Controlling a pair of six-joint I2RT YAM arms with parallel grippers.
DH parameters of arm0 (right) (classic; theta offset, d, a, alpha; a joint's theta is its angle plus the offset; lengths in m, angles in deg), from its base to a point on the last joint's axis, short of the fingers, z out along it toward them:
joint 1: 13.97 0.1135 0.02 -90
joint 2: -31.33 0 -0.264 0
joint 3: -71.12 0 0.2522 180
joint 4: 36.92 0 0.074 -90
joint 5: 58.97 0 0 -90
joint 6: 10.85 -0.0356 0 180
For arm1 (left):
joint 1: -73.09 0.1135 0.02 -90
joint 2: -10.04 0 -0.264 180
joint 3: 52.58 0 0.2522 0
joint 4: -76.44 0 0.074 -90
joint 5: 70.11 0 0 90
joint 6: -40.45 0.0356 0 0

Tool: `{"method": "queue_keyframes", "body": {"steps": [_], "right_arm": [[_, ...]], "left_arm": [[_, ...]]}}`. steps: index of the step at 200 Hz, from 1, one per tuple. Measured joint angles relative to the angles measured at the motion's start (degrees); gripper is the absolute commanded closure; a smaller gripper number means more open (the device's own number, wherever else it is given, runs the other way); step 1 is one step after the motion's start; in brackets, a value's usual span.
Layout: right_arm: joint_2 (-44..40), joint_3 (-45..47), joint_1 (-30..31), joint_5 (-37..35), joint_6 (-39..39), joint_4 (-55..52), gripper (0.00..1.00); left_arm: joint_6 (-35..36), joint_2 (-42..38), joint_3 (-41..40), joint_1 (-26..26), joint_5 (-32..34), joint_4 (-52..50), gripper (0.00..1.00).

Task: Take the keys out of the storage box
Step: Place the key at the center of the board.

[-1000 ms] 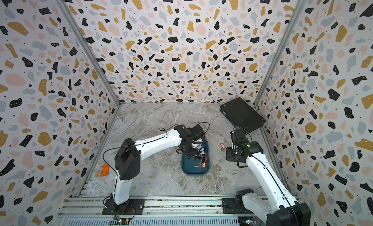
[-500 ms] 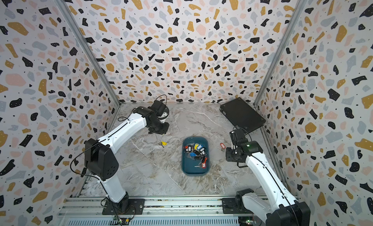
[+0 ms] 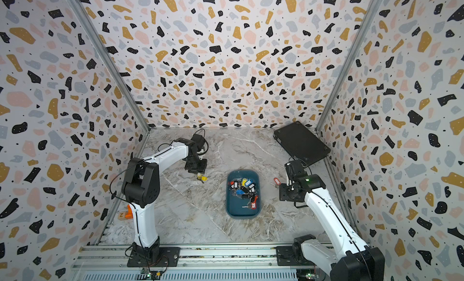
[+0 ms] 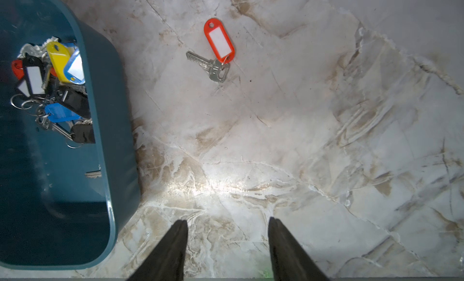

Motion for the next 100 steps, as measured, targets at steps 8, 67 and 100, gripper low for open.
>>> {"method": "queue_keyframes", "body": {"steps": [8,67,100], "right_arm": [[0.00,0.00,0.00,0.00,0.00,-0.02,0.41],[1.38,-1.16,0.20,1.60,0.31,-1.07,0.34],[3.93,-6.25,3.32,3.69,0.85,-3.10,0.39]], "left_arm": [[-0.35,-0.07,0.00,0.00,0.20,-0.04,0.20],[-0.48,-11.37,-6.97,0.00,1.31,0.28,0.00],[-0.31,-23.78,-12.22,0.00,2.21,3.48,0.01]]}}
